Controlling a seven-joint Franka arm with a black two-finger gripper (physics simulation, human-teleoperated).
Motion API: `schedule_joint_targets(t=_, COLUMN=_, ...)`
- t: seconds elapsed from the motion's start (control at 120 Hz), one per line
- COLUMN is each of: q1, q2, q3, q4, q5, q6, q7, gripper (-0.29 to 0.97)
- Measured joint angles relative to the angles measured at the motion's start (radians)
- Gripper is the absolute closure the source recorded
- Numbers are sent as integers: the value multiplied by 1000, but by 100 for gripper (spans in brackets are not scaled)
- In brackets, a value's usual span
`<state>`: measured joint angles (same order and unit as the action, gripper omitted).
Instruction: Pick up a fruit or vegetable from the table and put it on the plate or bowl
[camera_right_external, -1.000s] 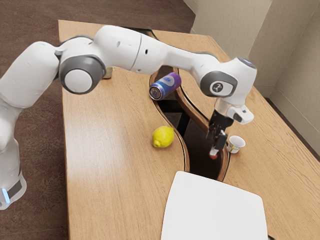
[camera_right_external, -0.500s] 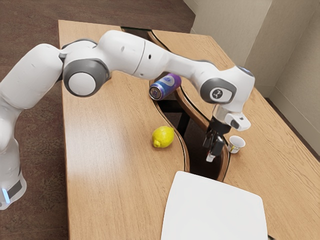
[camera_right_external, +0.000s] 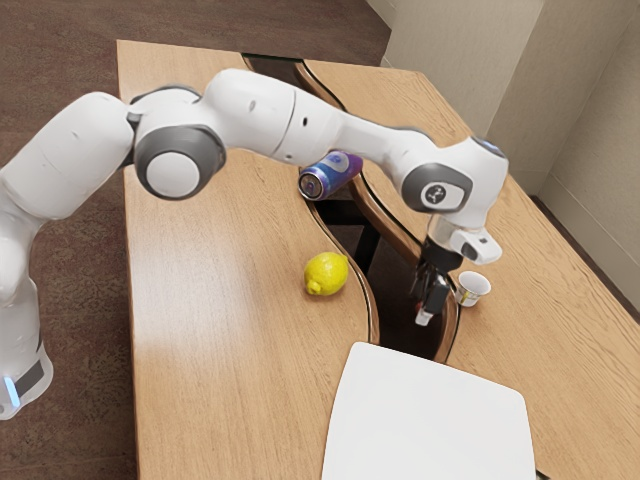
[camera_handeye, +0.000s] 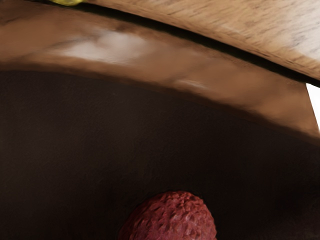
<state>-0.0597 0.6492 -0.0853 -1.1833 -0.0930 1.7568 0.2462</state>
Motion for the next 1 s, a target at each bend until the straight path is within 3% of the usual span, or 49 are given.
schedule_joint_targets(t=0.3, q1=-9, q2=1, q3=-1, q4=2, q5=9, q6=23, q7=31, gripper=6)
schedule_joint_targets(t=0.692, q1=-13, q2=-1, q3=-1, q4=8, q5=23, q6=29, q7=49, gripper=42)
schedule_joint_targets(t=0.85, q1=-19, q2=-9, q3=-1, q4=8, q5=38, q6=28, q7=48, gripper=49)
schedule_joint_targets(t=1.0, q1=-46, q2=-34, q3=-23, q4=34, q5=100, q6=4, q7=35, gripper=51)
